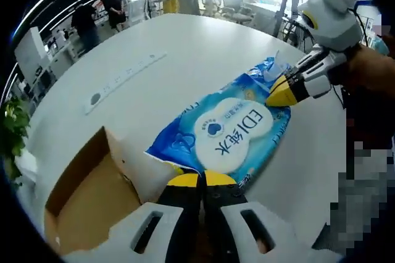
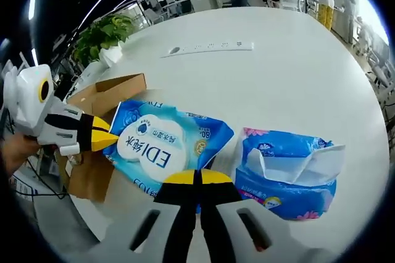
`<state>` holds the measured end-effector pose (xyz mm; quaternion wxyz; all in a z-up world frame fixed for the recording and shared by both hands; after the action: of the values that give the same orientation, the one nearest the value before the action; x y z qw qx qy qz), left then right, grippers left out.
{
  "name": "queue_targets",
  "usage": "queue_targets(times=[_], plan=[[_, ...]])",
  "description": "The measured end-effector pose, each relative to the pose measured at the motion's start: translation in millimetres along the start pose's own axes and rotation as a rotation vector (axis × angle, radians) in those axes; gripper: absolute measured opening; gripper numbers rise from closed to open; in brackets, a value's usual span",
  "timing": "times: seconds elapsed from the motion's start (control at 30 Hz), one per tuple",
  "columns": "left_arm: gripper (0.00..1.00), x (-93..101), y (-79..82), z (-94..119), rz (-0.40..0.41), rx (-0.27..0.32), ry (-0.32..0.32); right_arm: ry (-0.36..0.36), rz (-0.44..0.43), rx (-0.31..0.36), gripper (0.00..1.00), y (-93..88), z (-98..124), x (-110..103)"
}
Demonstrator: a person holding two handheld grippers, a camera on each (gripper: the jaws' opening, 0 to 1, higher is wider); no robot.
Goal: Operate the shoe box by opening the lid, removing the specified soft item, and placing it in the target area until the item is outside and the box remains undamaged.
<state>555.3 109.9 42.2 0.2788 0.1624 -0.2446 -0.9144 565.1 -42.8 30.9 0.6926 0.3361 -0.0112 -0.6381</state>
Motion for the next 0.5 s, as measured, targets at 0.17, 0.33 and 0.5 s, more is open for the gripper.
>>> queue_targets(times=[0.17, 0.33, 0.5], plan=[[0.00, 0.1, -2.1, -5, -0.058, -0.033, 0.002, -0.007, 0.010, -0.001, 0.00, -2.5, -7, 2], [0.00, -0.4, -3.4, -9, -0.134, -0.064, 0.006, -0.020, 0.023, -0.003, 0.00, -2.7, -14, 4], [0.00, 4.0, -8.9, -15, -0.140, -0.111, -0.031, -0.033, 0.030, 0.003, 0.00, -2.3, -19, 6]])
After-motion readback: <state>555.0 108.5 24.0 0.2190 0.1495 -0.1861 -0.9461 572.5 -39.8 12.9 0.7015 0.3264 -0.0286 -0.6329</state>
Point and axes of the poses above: the point that each gripper's makers call its tool centre point, and the gripper's own axes: z roughly backward along the fingers, x roughly to its right, y roughly out of its top, the point moved 3 cm from there along z, roughly backward along the fingers, and after that the axes turned 14 degrees about -z, right-handed, at the moved point
